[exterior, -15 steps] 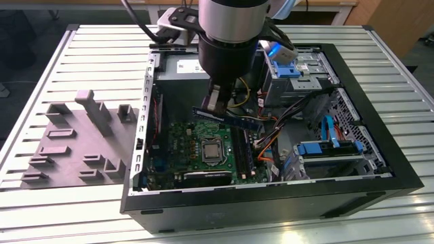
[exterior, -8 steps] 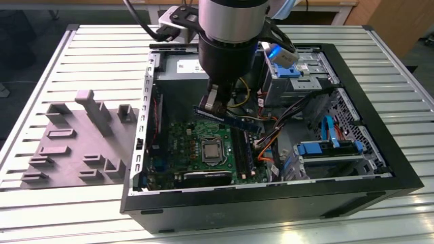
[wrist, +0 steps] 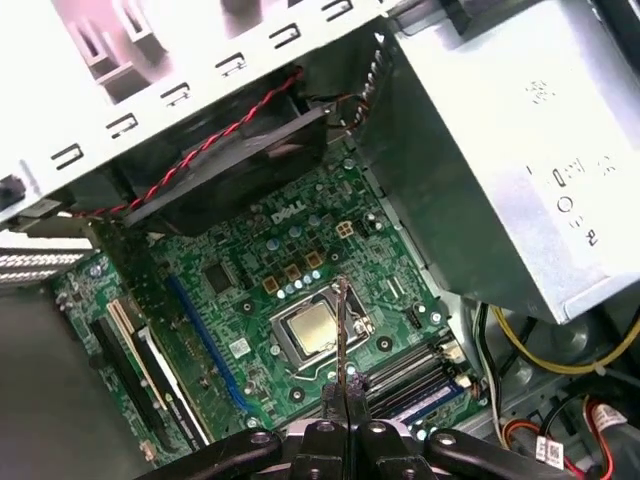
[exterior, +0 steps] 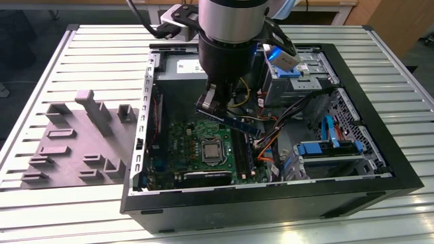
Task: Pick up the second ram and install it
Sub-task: 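Insert the second ram into the second slot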
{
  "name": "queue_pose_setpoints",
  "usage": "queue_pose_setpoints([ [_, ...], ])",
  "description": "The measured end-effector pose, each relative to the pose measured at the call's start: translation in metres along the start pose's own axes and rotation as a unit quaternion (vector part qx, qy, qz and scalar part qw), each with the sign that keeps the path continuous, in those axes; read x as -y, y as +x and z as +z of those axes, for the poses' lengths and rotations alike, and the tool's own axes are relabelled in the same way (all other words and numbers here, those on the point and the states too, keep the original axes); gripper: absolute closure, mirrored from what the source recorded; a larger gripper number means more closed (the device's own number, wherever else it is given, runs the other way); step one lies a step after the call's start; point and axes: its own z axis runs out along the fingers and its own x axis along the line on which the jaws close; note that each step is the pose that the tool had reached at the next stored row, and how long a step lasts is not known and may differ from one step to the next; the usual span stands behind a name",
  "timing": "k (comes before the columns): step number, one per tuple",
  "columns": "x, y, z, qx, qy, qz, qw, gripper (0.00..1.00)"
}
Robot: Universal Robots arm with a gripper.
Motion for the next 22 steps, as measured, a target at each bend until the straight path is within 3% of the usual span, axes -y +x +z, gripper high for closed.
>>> queue_pose_setpoints([
  [5,0.0000,0.0000,0.0001,0.0015,0.0011,0.044,0.9990,0.88],
  [9,0.0000,0.0000,0.0001,0.0021,0.0015,0.063,0.9980,0.88],
  [22,0.0000,0.0000,0.0002,0.0043,0.0031,0.128,0.9917,0.88],
])
